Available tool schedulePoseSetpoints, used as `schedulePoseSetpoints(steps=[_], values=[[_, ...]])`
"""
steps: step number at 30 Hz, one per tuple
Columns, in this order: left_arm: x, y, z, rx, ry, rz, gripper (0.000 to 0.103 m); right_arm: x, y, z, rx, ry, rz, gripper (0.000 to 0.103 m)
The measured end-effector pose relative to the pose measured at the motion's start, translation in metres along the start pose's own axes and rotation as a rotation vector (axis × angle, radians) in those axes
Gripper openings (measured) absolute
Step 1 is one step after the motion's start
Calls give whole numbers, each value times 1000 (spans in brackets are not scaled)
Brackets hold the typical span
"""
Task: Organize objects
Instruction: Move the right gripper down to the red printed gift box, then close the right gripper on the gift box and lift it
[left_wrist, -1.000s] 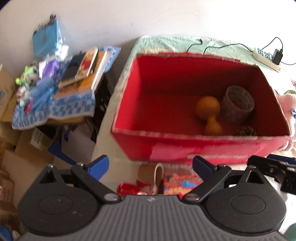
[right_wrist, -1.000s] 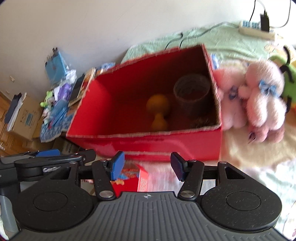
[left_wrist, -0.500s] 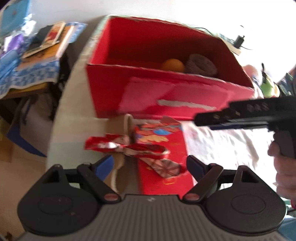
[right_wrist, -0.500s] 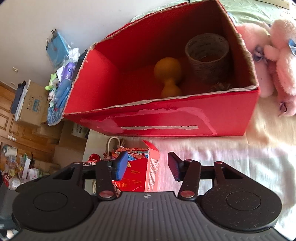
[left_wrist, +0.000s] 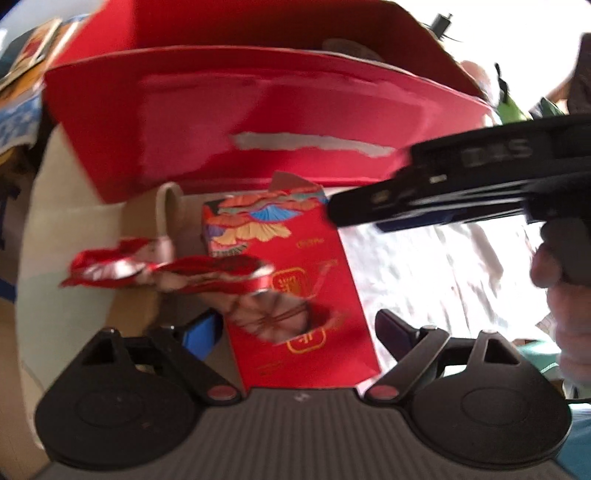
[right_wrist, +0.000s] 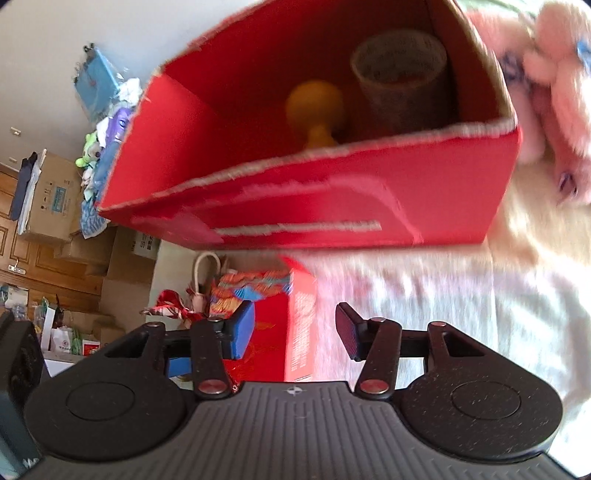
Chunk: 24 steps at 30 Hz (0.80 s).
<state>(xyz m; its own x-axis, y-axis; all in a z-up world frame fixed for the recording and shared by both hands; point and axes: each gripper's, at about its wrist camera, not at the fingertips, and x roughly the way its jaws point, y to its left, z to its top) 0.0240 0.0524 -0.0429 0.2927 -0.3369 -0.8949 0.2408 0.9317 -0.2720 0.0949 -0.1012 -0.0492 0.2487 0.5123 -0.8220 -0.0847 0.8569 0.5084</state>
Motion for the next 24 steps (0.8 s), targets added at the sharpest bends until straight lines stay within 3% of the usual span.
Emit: schedulePoseSetpoints(steps=[9, 16, 20, 21, 22, 24], values=[[26, -50, 24, 181, 22, -35, 89, -12, -38, -9, 111, -15, -53, 53], [37, -71, 36, 246, 42, -56, 89, -34, -67, -14, 195, -73, -73, 54], [37, -65, 39, 228, 56, -68, 89, -40, -79, -16, 240, -97, -55, 54], [37, -62, 38, 240, 64, -80, 90, -42, -80, -16, 243, -102, -50, 53], [36, -60, 38, 236, 61, -70, 100, -43, -81, -16, 240, -104, -45, 54], [33, -58, 39, 234, 38, -27, 102, -42, -81, -15, 225, -104, -39, 53]])
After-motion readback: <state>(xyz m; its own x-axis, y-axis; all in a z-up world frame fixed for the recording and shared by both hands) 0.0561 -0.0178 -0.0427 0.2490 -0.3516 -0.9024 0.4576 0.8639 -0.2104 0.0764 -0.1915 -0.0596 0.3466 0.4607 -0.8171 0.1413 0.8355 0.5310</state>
